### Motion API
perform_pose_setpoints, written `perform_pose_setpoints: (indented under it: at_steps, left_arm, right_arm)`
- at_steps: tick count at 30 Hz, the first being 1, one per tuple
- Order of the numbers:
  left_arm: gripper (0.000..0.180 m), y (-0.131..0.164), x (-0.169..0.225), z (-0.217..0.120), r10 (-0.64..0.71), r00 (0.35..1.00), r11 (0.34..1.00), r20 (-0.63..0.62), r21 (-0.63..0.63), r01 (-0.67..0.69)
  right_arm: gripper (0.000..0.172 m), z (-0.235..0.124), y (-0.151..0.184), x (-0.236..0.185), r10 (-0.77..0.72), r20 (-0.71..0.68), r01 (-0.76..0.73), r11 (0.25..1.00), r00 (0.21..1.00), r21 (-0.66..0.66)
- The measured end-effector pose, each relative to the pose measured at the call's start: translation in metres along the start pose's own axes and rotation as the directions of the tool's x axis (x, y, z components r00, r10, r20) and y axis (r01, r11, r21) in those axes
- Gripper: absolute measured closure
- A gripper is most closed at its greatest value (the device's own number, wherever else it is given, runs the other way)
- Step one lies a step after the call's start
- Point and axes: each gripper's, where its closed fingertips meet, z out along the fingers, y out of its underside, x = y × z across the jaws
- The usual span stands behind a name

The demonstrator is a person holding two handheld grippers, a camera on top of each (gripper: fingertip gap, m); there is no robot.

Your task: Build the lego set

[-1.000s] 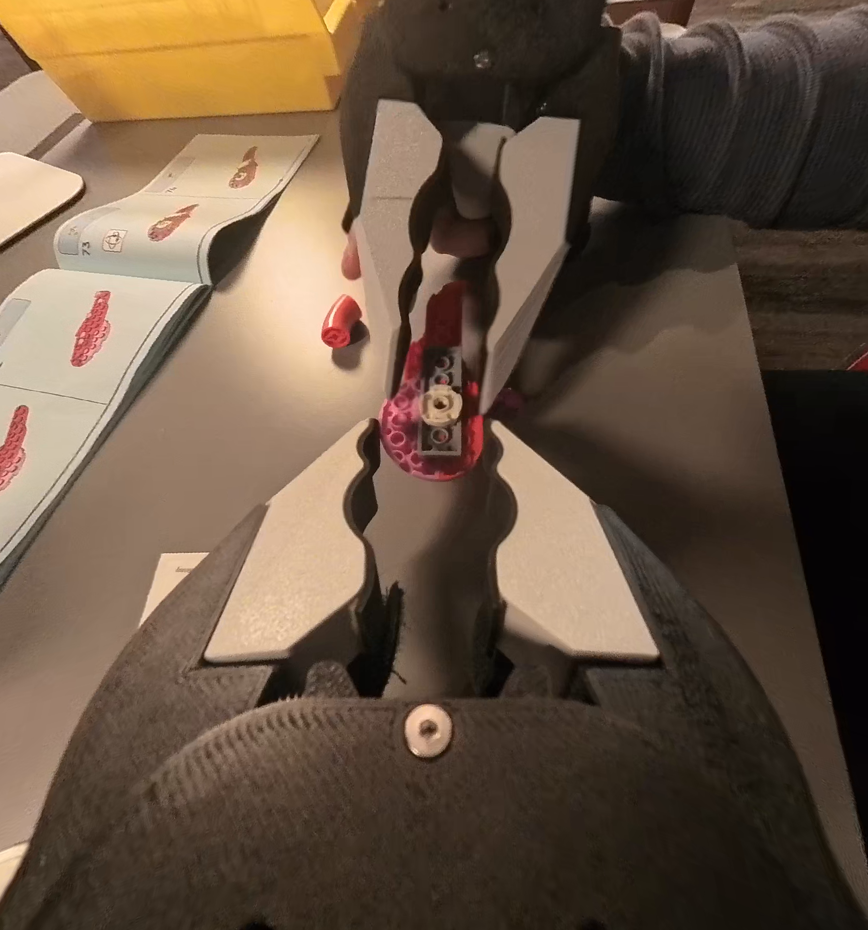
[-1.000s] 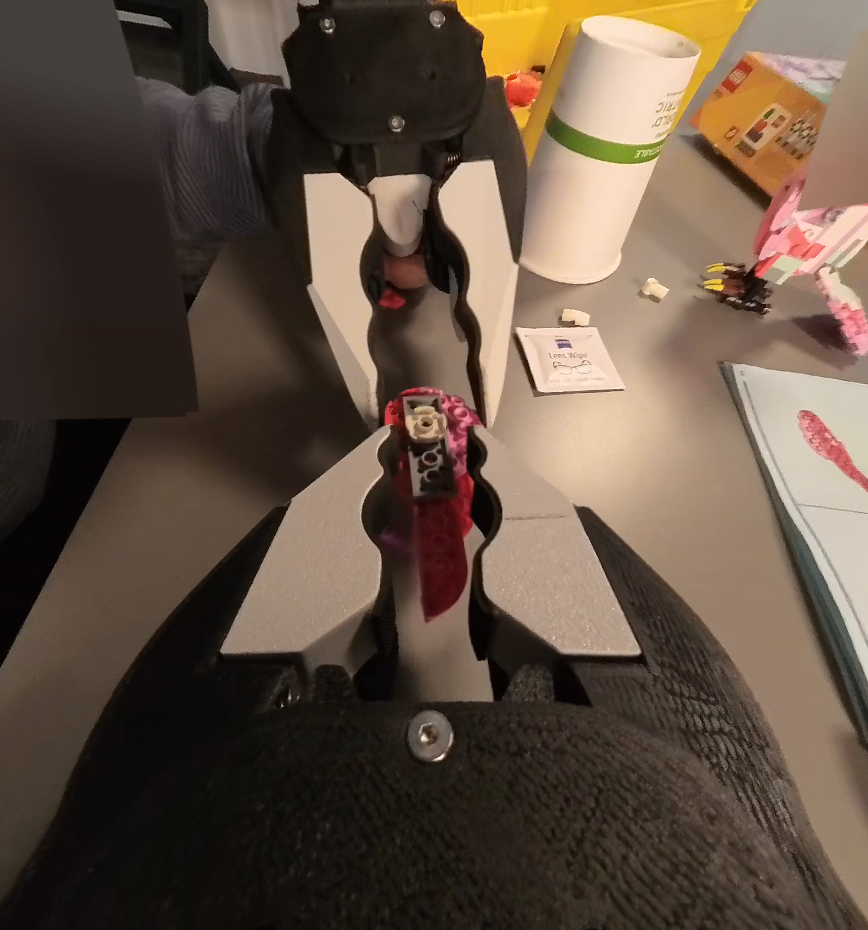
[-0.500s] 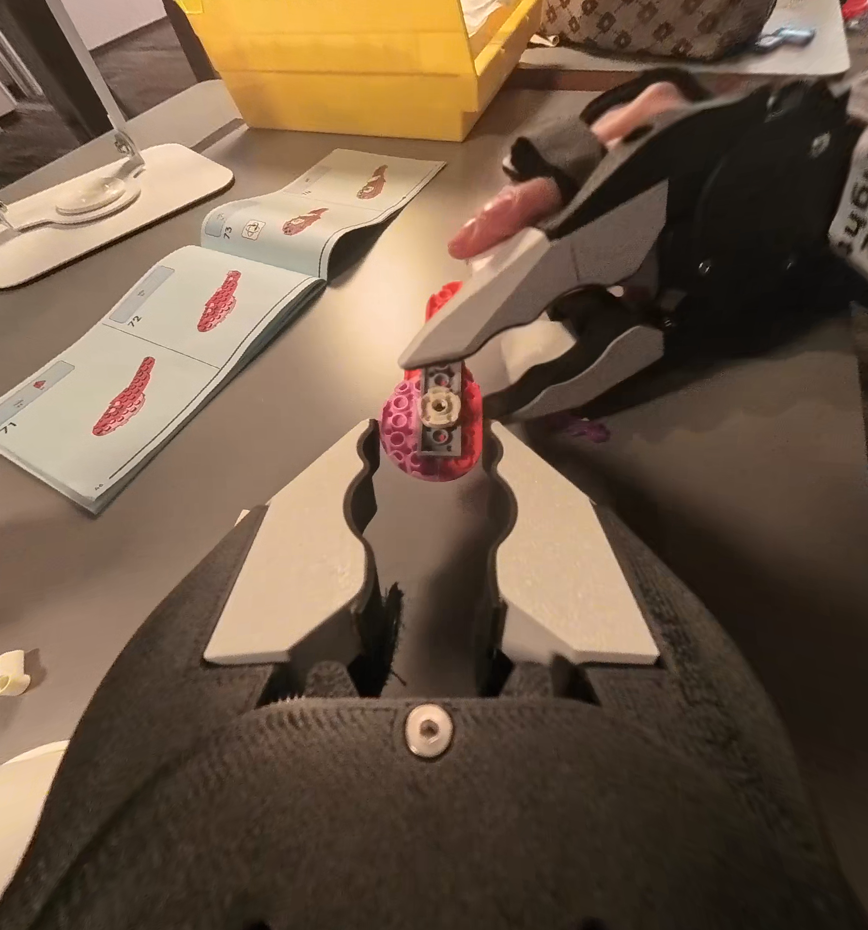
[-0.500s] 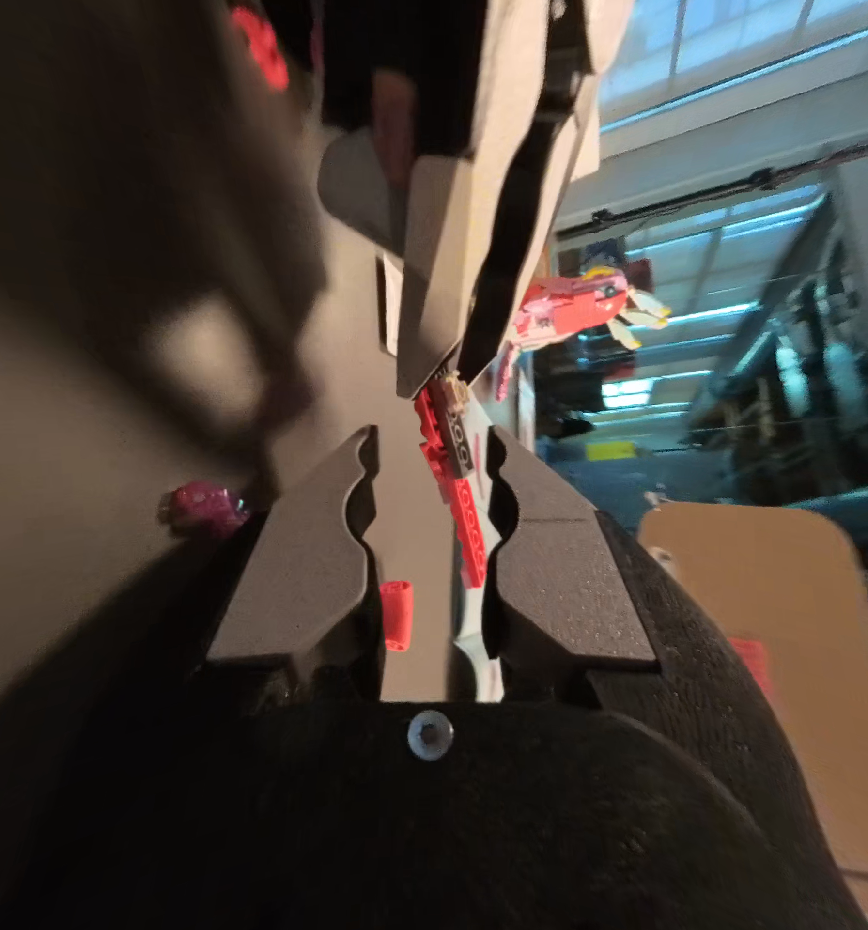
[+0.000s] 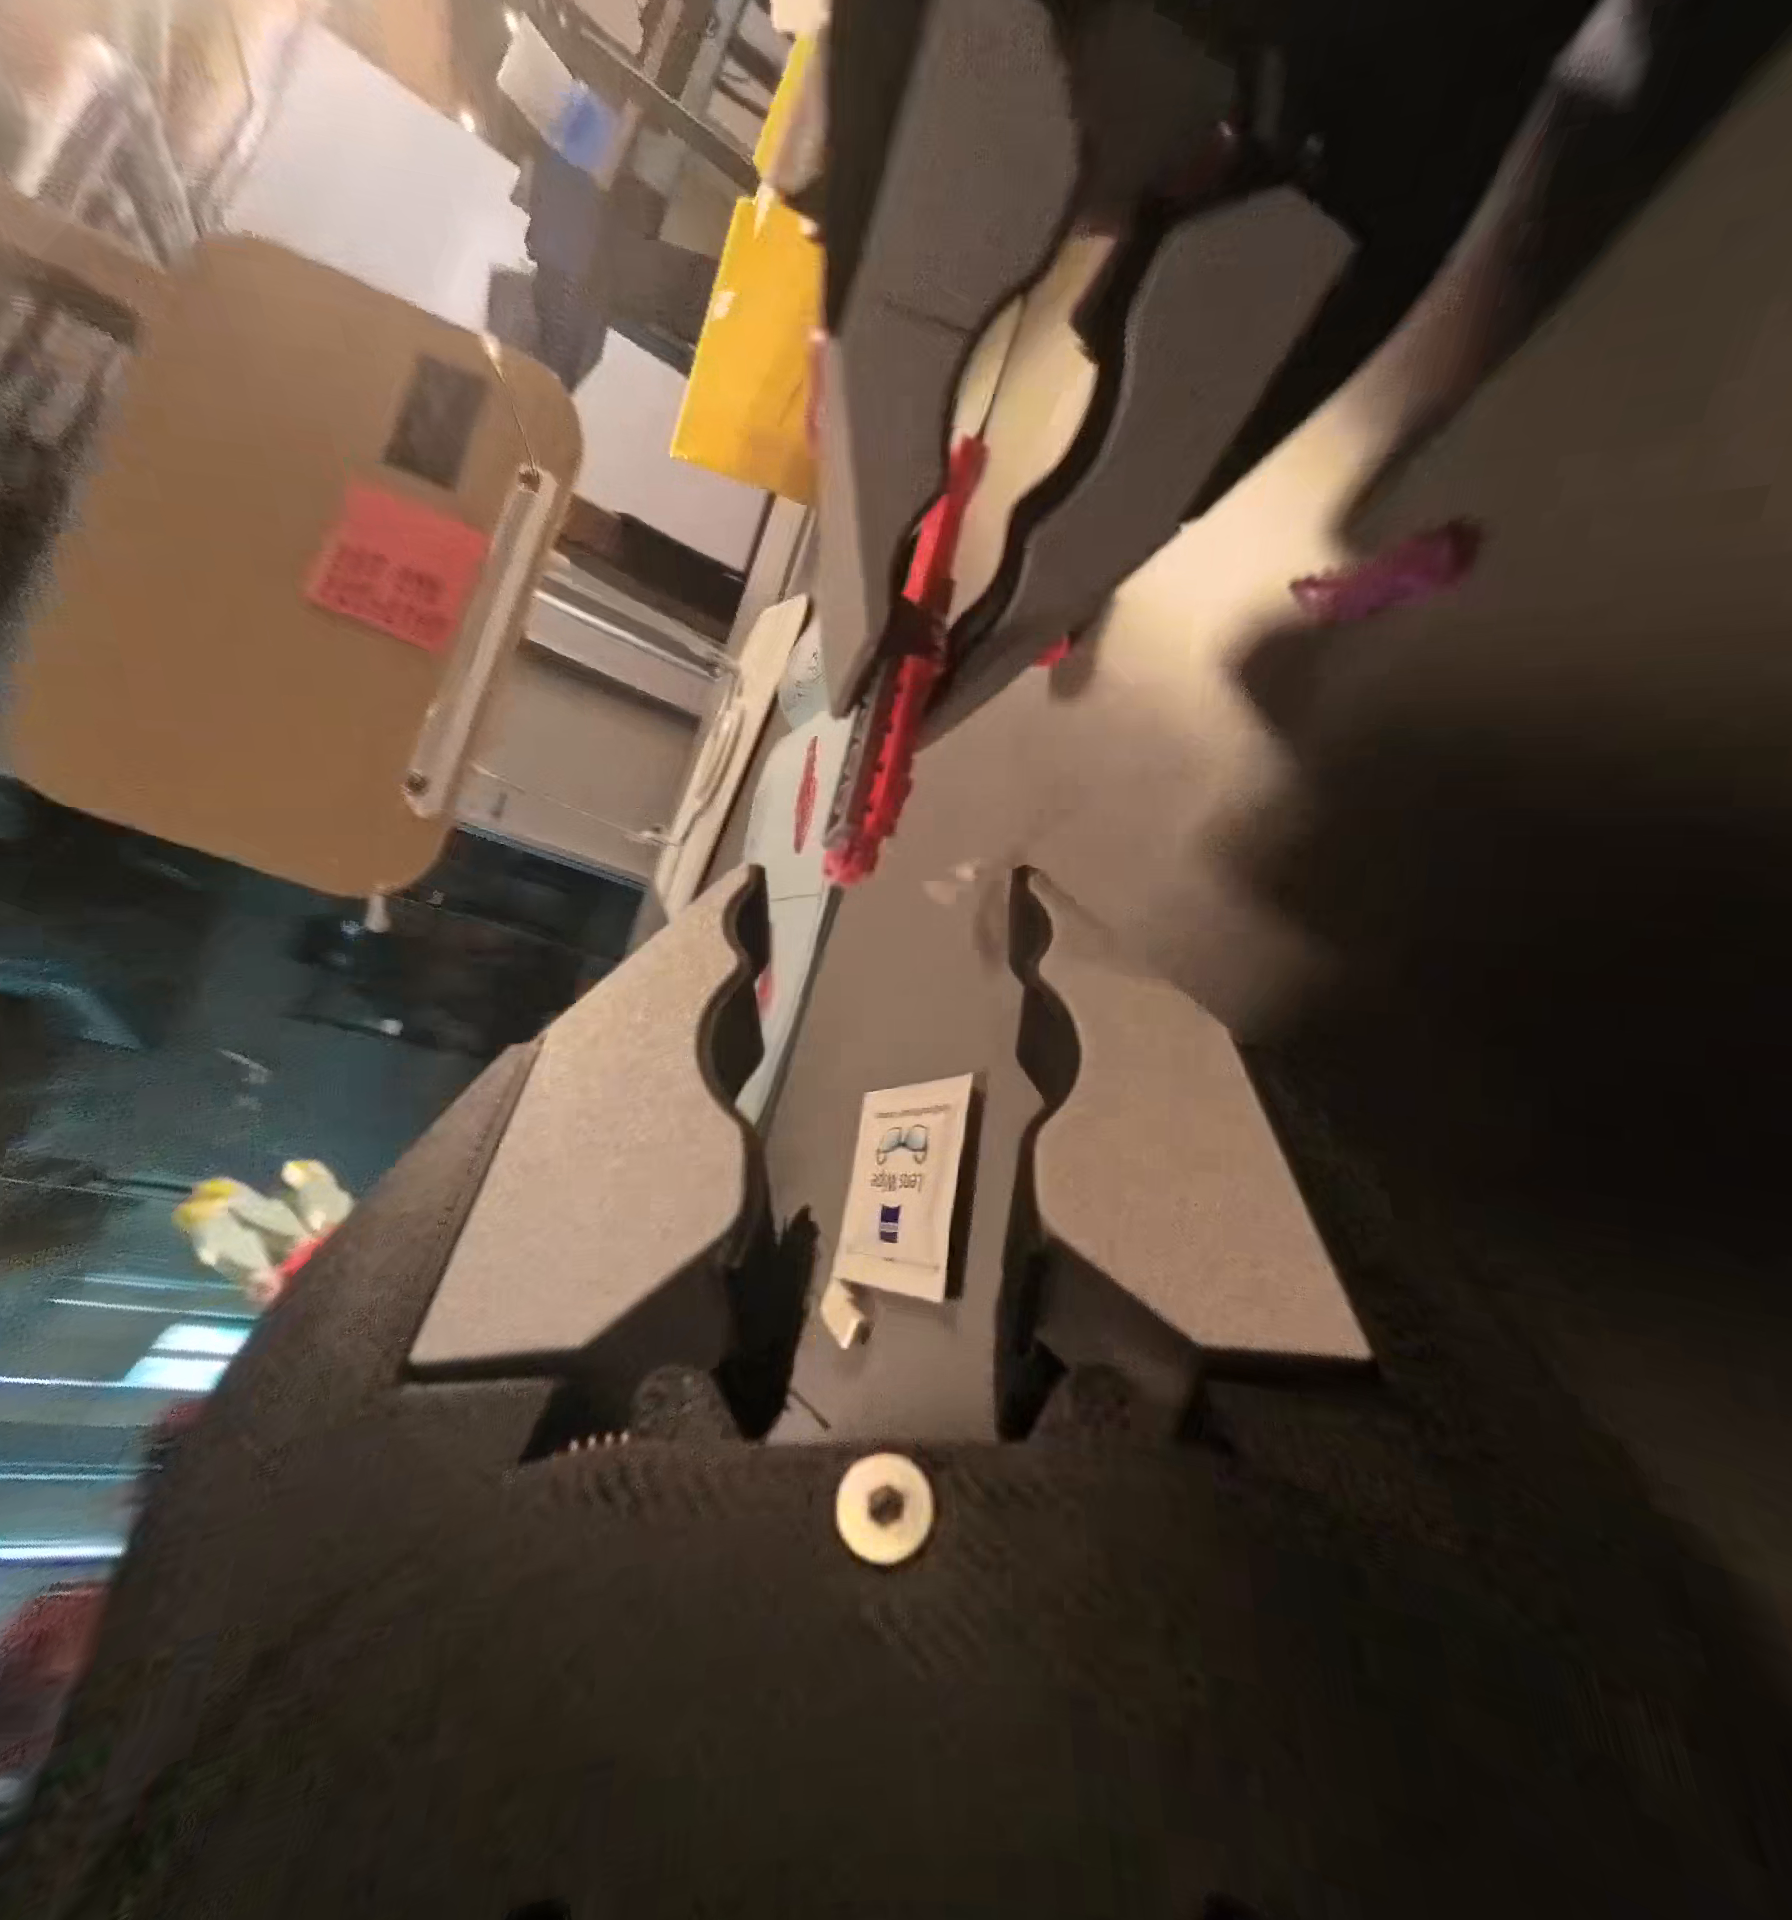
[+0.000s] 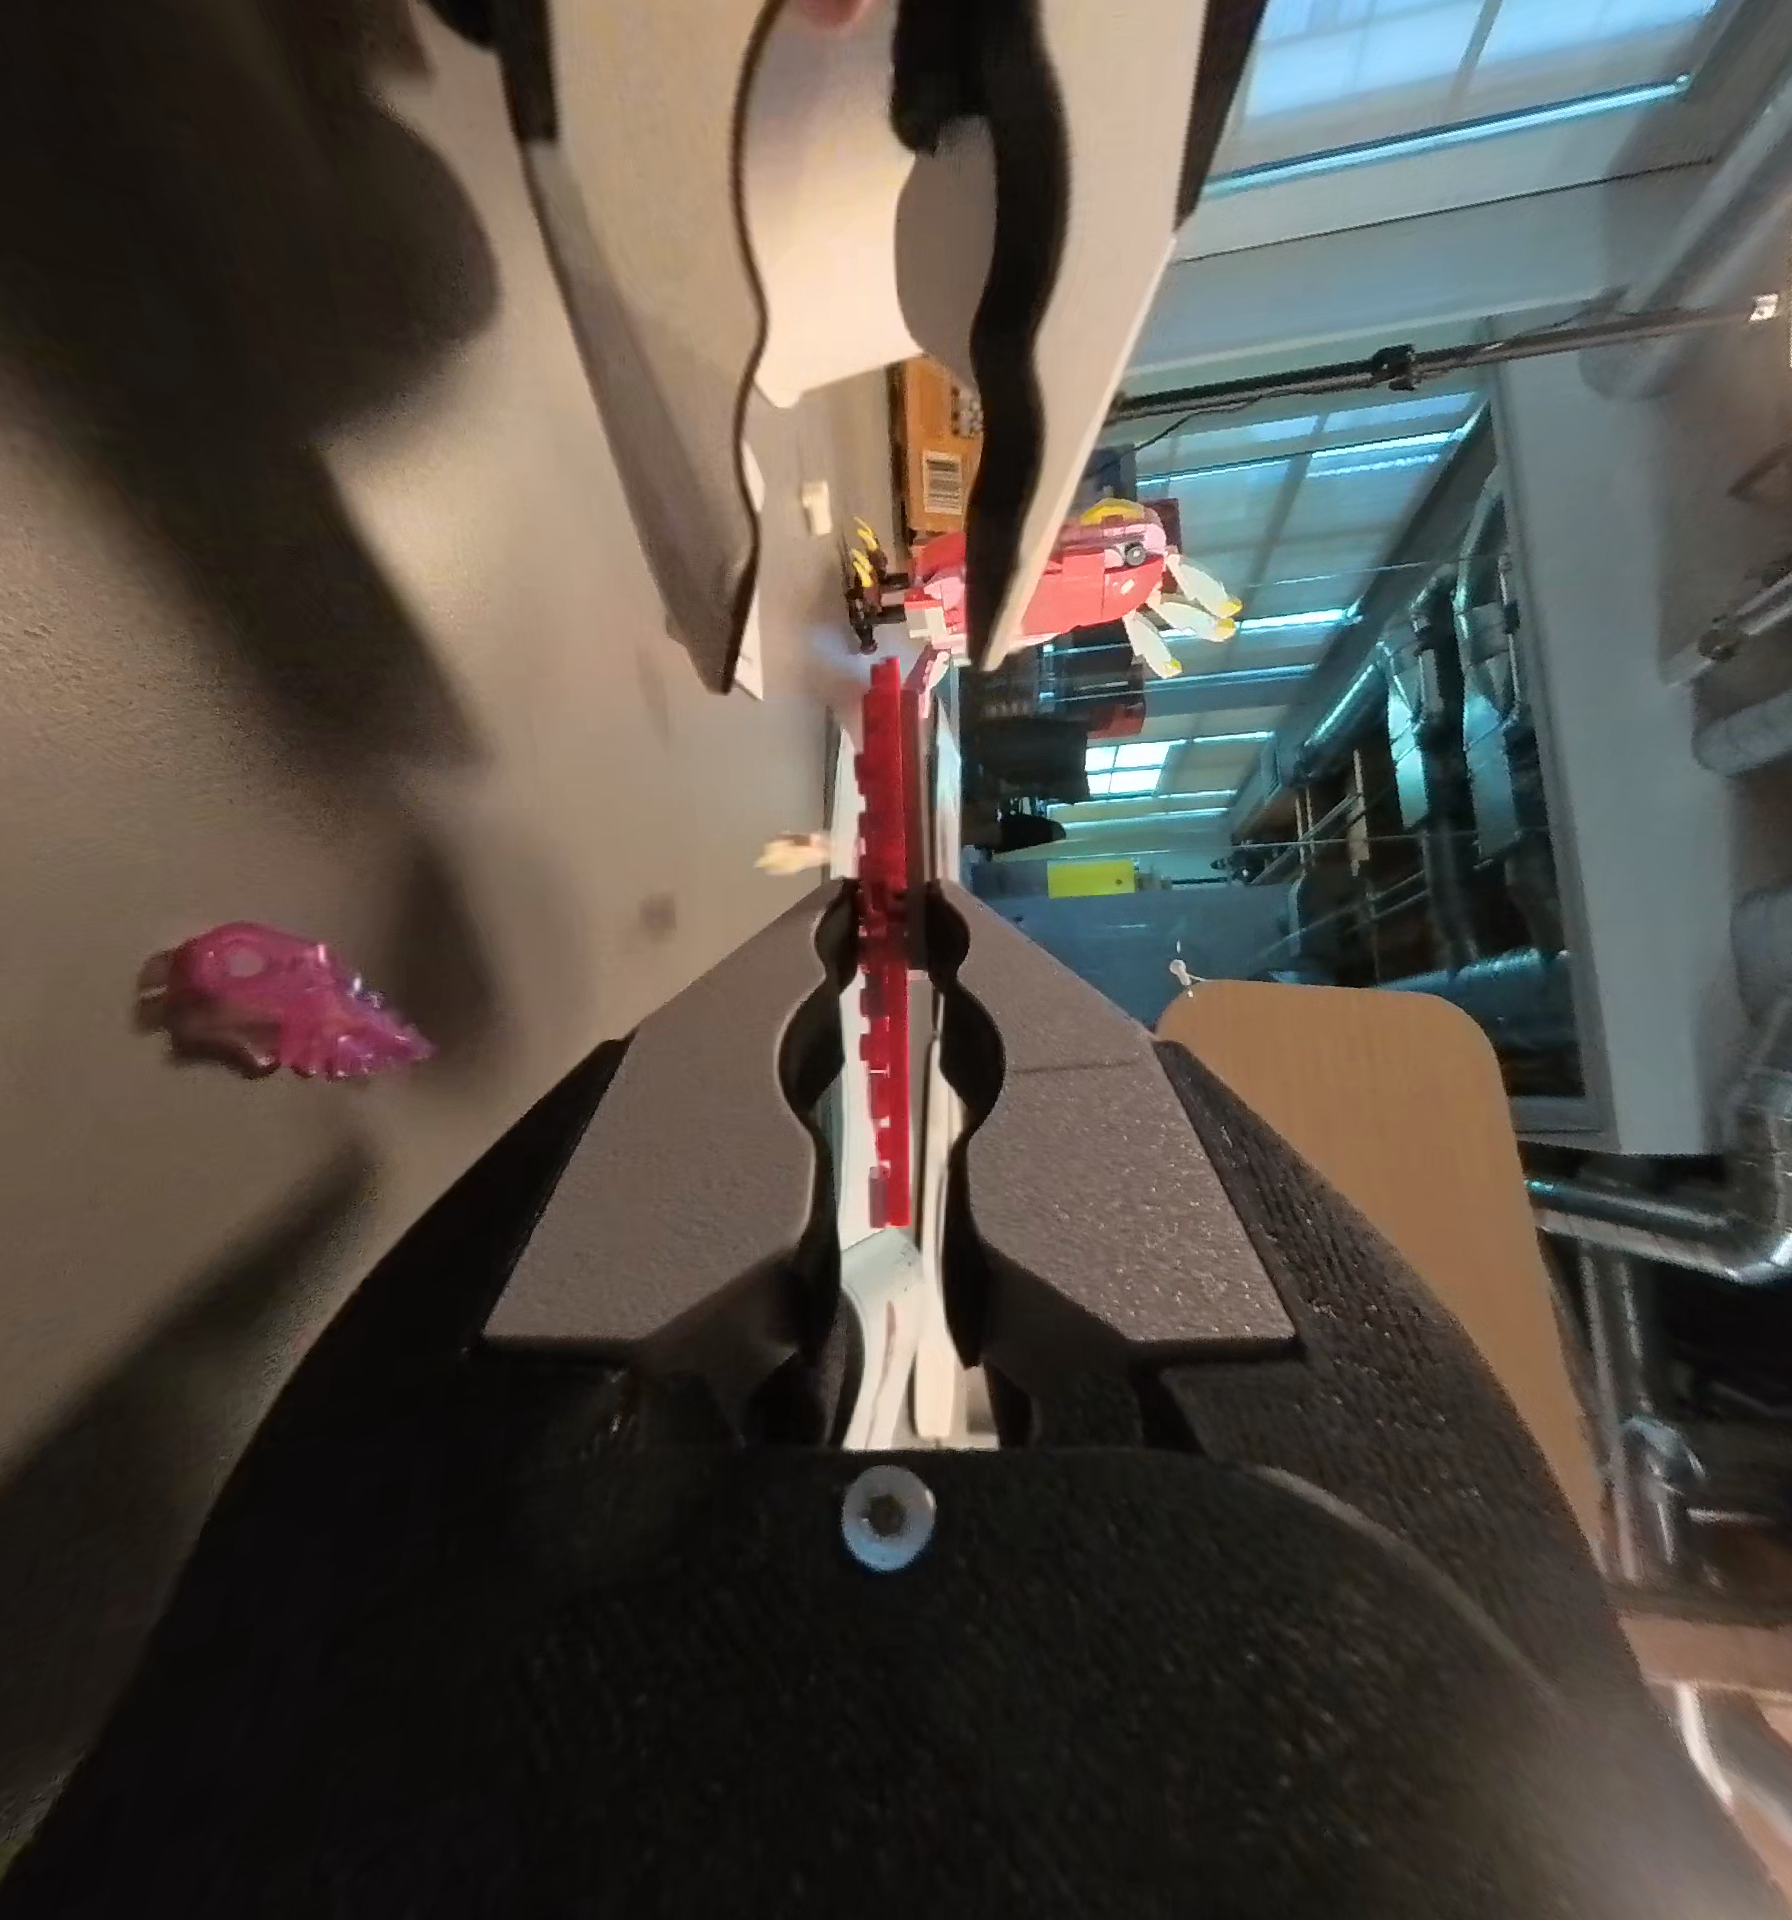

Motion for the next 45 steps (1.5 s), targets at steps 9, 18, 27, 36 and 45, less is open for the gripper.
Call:
perform_pose_setpoints:
  at_steps: [9, 18, 27, 36, 45]
  left_arm:
    - [0.157, -0.017, -0.003, -0.007, 0.195, 0.973, 0.974, 0.127, 0.093, -0.207]
    - [0.171, -0.014, 0.003, -0.012, 0.380, 0.910, 0.920, 0.164, 0.039, -0.391]
    - [0.172, 0.002, 0.014, -0.036, 0.376, 0.922, 0.922, 0.090, 0.066, -0.382]
    - [0.171, -0.002, 0.026, -0.031, 0.427, 0.903, 0.900, 0.056, 0.071, -0.430]
    - [0.171, 0.001, 0.030, -0.029, 0.411, 0.911, 0.909, 0.023, 0.069, -0.412]
  right_arm:
    - [0.162, -0.008, -0.015, -0.004, 0.047, 0.049, -0.052, 0.993, 0.998, 0.106]
    - [0.158, -0.014, -0.020, -0.001, 0.127, 0.079, -0.139, 0.976, 0.989, 0.167]
    - [0.151, -0.023, 0.048, 0.029, 0.840, 0.378, -0.908, 0.419, 0.389, 0.002]
    - [0.147, 0.030, 0.013, -0.039, 0.832, 0.528, -0.704, 0.479, 0.172, -0.525]
    - [0.148, 0.044, 0.009, -0.045, 0.901, 0.414, -0.713, 0.373, 0.127, -0.593]
